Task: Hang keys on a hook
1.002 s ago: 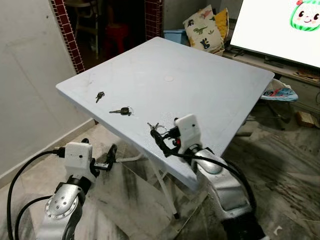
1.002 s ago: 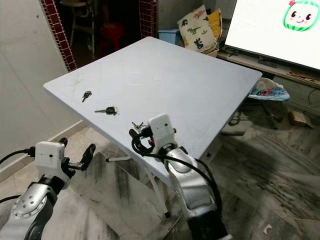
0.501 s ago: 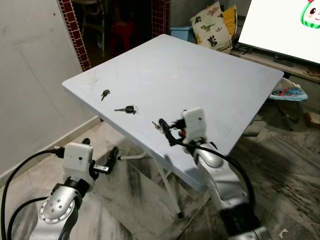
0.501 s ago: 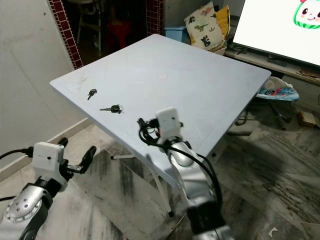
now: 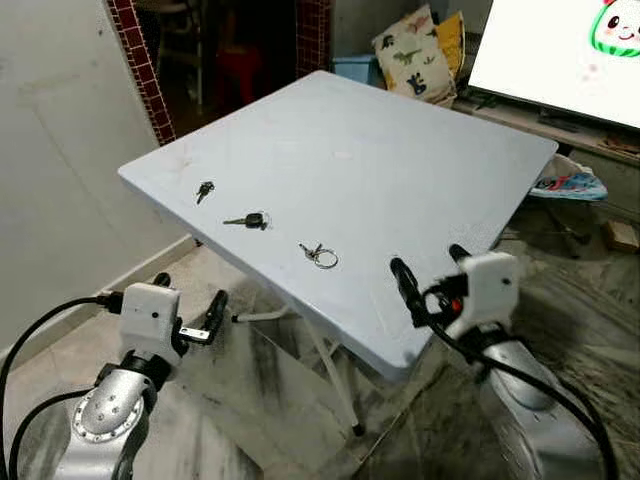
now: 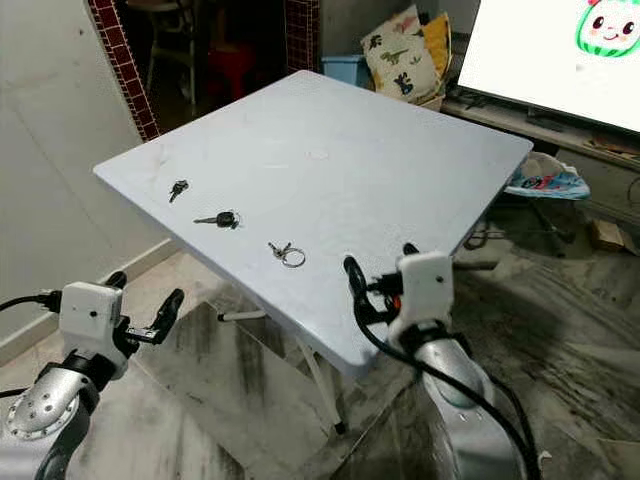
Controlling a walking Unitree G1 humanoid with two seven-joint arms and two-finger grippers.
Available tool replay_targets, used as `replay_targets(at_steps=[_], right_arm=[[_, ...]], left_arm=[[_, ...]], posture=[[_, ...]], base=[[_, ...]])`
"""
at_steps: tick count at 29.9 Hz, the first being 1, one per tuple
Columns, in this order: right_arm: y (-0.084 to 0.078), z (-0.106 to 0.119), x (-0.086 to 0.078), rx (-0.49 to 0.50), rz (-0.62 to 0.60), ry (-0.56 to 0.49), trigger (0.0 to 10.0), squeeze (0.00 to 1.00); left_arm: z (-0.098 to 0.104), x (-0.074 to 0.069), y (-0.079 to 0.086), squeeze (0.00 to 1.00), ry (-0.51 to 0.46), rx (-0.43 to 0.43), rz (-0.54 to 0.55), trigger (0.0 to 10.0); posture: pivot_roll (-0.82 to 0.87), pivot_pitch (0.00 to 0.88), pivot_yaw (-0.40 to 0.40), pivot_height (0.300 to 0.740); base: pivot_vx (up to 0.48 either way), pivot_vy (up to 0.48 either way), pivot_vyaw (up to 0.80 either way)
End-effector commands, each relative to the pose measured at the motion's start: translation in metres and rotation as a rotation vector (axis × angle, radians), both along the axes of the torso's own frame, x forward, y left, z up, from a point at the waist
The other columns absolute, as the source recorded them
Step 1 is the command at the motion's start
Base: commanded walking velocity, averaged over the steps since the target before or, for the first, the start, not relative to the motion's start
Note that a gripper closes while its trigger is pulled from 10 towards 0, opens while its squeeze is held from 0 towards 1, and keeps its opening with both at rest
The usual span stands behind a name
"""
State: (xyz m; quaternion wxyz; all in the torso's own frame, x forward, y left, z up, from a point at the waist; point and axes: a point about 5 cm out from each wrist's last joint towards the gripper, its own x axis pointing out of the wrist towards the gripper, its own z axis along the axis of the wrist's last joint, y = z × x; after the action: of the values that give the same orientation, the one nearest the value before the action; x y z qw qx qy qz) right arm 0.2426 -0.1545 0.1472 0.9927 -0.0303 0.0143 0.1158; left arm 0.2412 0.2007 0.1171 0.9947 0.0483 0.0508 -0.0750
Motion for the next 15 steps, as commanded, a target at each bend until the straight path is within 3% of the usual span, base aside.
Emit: replay_targets(at_steps=[1, 10, 12, 15], right_arm=[[-0.003, 0.005, -0.005, -0.002, 0.002, -0.002, 10.0, 0.0], [-0.003, 0.008, -0.009, -0.003, 0.003, 0.017, 10.0, 0.0], [-0.004, 0.006, -0.01, -0.016, 0.021, 0.032, 10.0, 0.0], [-0.003, 0.005, -0.008, -0.019, 0.031, 0.036, 10.0, 0.0]], left_arm=[[0.009, 0.005, 0.004, 0.0, -0.019, -0.014, -0.004, 10.0], [0.008, 0.006, 0.005, 0.0, -0.023, -0.014, -0.009, 10.0], [0.015, -0.001, -0.009, 0.0, -0.048, -0.068, -0.023, 10.0], [0.017, -0.005, -0.015, 0.0, -0.059, -0.091, -0.029, 10.0]], posture=[[0.03, 0.029, 0.017, 0.74], [0.03, 0.029, 0.017, 0.74], [0.03, 0.009, 0.008, 0.74], [0.03, 0.008, 0.006, 0.74]], base=[[0.0, 0.0, 0.0], [0.0, 0.0, 0.0], [0.0, 0.0, 0.0], [0.0, 0.0, 0.0]])
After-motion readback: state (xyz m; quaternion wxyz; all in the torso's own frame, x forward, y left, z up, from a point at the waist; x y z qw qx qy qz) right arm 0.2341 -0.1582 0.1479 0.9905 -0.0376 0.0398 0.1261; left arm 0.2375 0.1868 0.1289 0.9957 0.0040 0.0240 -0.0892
